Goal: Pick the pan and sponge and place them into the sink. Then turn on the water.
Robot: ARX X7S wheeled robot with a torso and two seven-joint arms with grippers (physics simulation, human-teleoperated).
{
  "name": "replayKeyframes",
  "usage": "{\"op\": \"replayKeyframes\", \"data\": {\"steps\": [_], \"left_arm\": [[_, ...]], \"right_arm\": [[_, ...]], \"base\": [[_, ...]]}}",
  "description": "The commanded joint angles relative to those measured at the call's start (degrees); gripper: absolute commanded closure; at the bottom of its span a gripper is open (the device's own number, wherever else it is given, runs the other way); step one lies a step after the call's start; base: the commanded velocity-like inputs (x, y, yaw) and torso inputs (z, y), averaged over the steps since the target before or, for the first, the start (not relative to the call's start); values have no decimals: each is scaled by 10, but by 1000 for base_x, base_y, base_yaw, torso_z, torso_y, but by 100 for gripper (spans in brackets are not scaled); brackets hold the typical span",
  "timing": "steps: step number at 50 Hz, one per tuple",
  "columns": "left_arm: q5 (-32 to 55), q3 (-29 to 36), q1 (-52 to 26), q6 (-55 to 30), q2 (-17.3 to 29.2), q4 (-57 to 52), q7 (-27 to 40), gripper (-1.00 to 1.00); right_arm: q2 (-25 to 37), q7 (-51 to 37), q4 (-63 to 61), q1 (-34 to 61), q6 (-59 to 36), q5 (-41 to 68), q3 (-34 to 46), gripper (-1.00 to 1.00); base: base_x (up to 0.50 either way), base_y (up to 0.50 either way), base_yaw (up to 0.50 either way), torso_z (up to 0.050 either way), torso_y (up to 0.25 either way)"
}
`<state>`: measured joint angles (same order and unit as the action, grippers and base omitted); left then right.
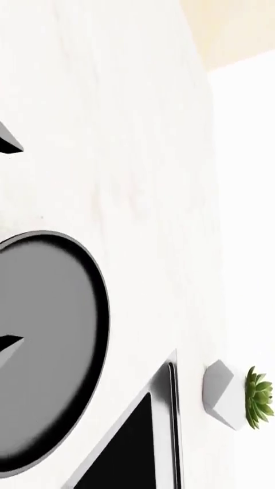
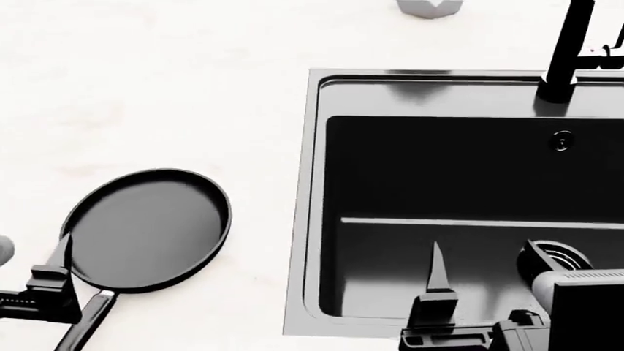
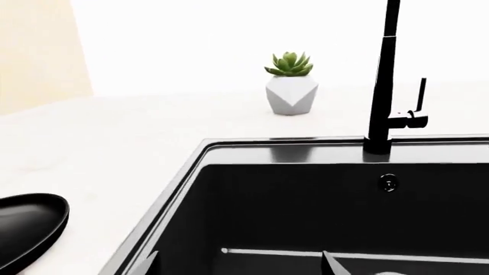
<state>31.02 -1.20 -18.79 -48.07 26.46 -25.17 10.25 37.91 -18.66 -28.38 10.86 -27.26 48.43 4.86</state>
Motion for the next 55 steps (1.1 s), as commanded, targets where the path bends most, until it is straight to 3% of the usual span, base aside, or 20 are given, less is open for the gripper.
{"op": "replayKeyframes", "data": {"steps": [1,7,11,13,16,20,22,25,28,29,40,55], "left_arm": [[11,4,-6,-16,-5,-11,7,-100],[52,-16,-24,-73,-5,-43,22,-100],[114,-30,-52,-165,-1,-69,34,-100],[175,-82,-83,-235,-11,-75,56,-100],[224,-87,-109,-306,22,-107,53,-100],[292,-134,-149,-412,-7,-126,126,-100],[373,-136,-155,-417,7,-117,172,-100],[411,-122,-146,-413,13,-109,226,-100],[393,-82,-133,-398,24,-123,222,-100],[350,-33,-124,-373,48,-143,200,-100],[387,-41,-121,-380,30,-101,224,-100],[339,39,-151,-341,44,-39,186,-100]], "right_arm": [[1,-4,1,-3,1,1,-4,-100],[-1,-4,9,1,-3,1,1,-100],[2,-8,9,5,-12,7,2,-100],[3,-8,9,7,-14,8,3,-100],[4,-11,6,8,-17,10,2,-100],[2,-10,9,5,-14,3,7,-100],[0,-11,8,1,-11,1,8,-100],[2,-12,5,5,-15,1,11,-100],[6,-16,-2,1,-19,3,10,-100],[6,-16,1,-1,-18,-2,12,-100],[2,-12,10,-12,-9,-3,11,-100],[2,-11,12,-20,-9,6,8,-100]], "base": [[-59,0,0,0,0],[-7,0,0,0,0],[0,0,0,0,0],[0,0,0,0,0],[0,0,0,0,0],[0,0,0,0,0],[0,0,0,0,0],[0,0,0,0,0],[0,0,0,0,0],[0,0,0,0,0],[0,0,0,0,0],[0,0,0,0,0]]}}
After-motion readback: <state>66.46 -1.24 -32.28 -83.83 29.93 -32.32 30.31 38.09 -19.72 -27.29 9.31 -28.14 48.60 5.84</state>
